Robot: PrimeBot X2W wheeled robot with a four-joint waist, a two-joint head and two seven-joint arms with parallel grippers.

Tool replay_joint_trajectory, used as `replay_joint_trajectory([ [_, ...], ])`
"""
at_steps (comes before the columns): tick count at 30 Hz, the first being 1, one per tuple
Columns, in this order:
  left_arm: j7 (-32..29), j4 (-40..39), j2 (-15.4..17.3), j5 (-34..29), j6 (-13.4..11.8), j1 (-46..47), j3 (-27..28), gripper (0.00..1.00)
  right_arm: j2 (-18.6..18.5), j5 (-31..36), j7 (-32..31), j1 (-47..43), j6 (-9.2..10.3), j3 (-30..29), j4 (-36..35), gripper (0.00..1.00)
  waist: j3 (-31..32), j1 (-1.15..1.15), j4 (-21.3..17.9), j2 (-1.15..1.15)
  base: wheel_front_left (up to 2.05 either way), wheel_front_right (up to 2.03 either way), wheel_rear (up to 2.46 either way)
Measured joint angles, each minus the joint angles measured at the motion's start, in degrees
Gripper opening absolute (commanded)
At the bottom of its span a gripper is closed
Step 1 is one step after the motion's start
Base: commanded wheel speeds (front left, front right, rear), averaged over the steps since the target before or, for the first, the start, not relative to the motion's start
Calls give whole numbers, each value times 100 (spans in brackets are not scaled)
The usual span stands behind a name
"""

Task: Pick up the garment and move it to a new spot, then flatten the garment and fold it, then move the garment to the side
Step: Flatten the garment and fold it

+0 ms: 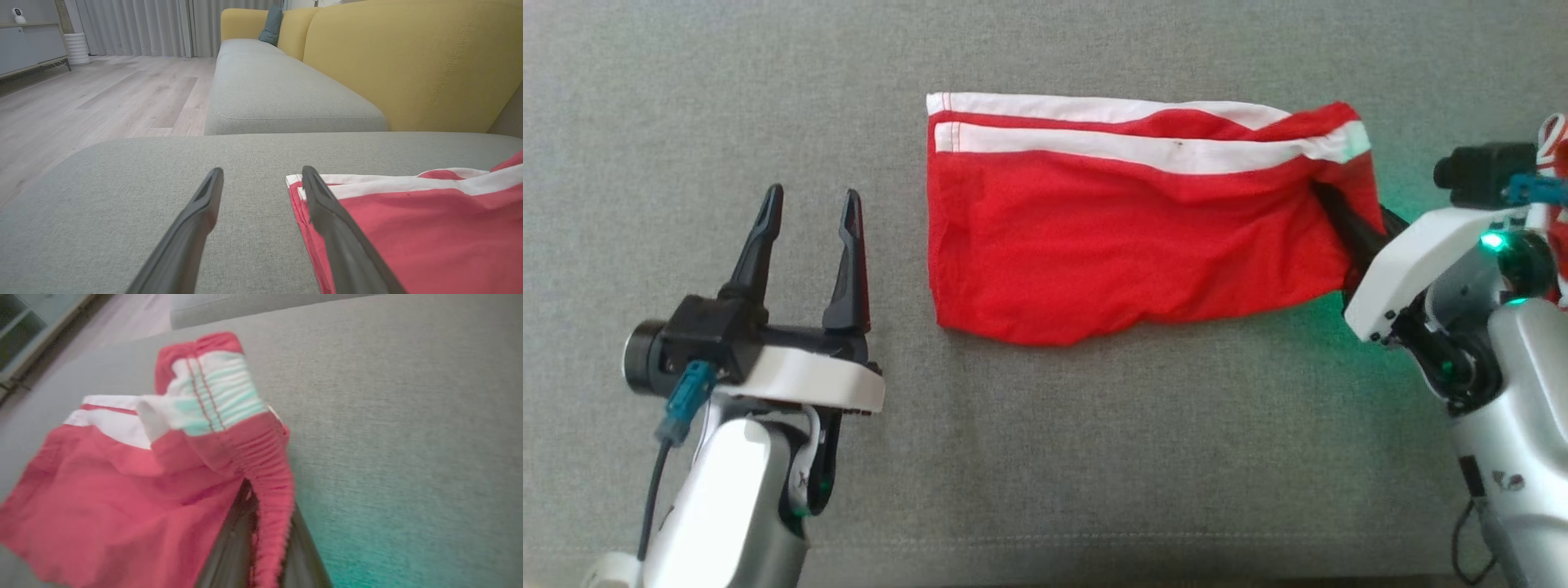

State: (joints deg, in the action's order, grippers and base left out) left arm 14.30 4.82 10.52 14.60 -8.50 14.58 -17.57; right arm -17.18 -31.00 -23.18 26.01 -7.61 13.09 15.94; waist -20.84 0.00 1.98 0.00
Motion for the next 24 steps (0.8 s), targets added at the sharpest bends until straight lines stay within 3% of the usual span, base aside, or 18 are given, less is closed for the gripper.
replay_joint_trajectory([
  [3, 0, 31, -8, -37, 8, -29, 0, 100, 99, -694, -426, -51, 1, -71, -300, 0, 77, 0, 4, 0, 0, 0, 0],
  [11, 0, 60, -88, -53, 51, -37, -14, 100, 793, -2592, -1705, -132, 1, -467, -745, 0, 195, 0, 117, 0, 0, 0, 0],
  [17, 0, 64, -155, -89, 101, -34, -21, 100, 1226, -3004, -2028, 46, 1, -375, -426, 0, 139, 0, 265, 0, 0, 0, 0],
  [24, 1, 81, -220, -89, 147, -23, -21, 100, 1296, -3045, -1572, 612, 2, 182, 94, 0, 60, 0, 423, 0, 0, 0, 0],
])
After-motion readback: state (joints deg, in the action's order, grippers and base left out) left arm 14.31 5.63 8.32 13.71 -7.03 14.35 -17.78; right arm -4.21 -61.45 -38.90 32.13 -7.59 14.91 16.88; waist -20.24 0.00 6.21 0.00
